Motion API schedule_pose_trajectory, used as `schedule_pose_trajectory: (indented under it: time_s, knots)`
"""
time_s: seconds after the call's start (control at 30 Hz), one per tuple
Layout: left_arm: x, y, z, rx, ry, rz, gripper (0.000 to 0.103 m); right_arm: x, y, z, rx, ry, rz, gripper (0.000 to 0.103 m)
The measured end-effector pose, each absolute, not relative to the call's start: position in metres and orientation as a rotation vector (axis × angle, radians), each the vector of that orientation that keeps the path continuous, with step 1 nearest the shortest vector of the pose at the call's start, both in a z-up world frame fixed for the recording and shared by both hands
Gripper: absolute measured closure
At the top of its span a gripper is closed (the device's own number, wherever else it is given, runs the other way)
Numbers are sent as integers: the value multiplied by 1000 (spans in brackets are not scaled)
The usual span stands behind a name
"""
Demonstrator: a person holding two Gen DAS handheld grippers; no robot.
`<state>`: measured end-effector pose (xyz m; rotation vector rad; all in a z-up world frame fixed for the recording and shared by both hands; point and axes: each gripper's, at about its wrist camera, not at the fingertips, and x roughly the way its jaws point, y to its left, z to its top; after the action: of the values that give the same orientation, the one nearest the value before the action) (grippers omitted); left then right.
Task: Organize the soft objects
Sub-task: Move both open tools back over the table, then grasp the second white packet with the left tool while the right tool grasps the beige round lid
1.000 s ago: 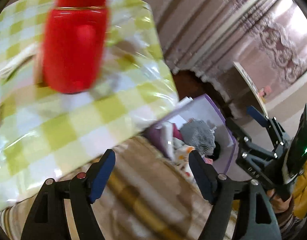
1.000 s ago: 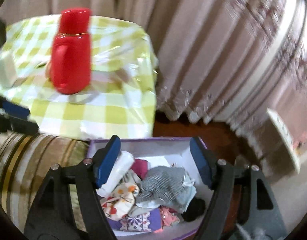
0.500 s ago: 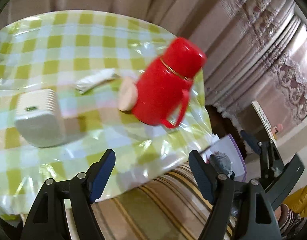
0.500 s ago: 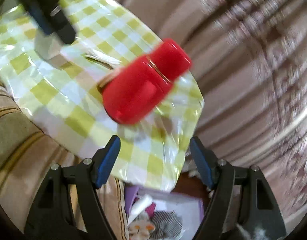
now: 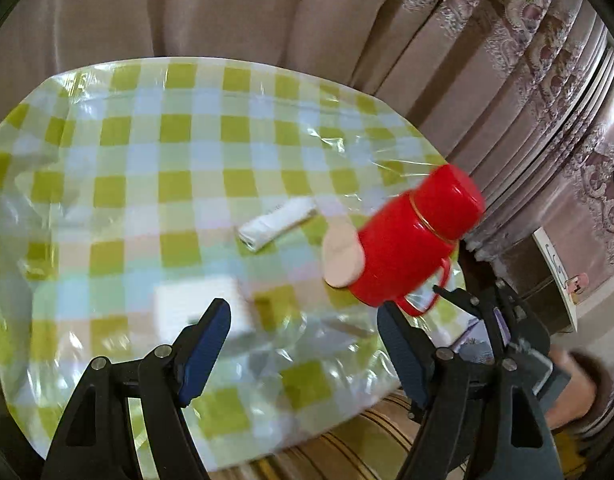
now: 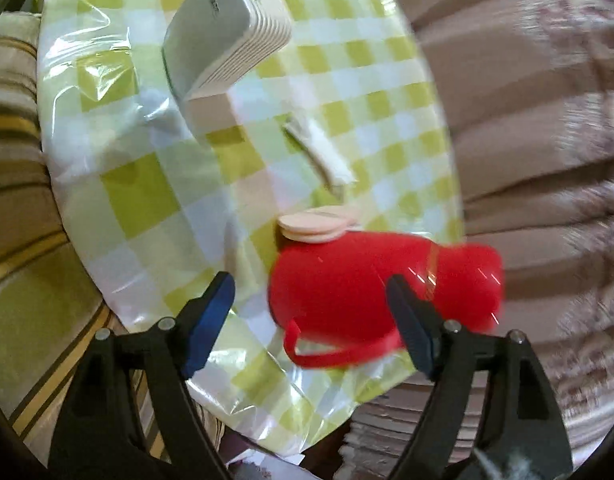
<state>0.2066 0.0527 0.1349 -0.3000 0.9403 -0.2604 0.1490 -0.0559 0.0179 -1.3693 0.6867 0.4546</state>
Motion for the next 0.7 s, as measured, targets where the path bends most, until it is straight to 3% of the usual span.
schedule_pose_trajectory:
  time_s: [0.4,0.7]
  knots:
    - [334,95,113,-172,1153,-322,25,257,-14,7,-1483,1225,582,10]
    - [416,92,47,-123,1373,-407,24,301,9,-5,-1621,1321,582,4]
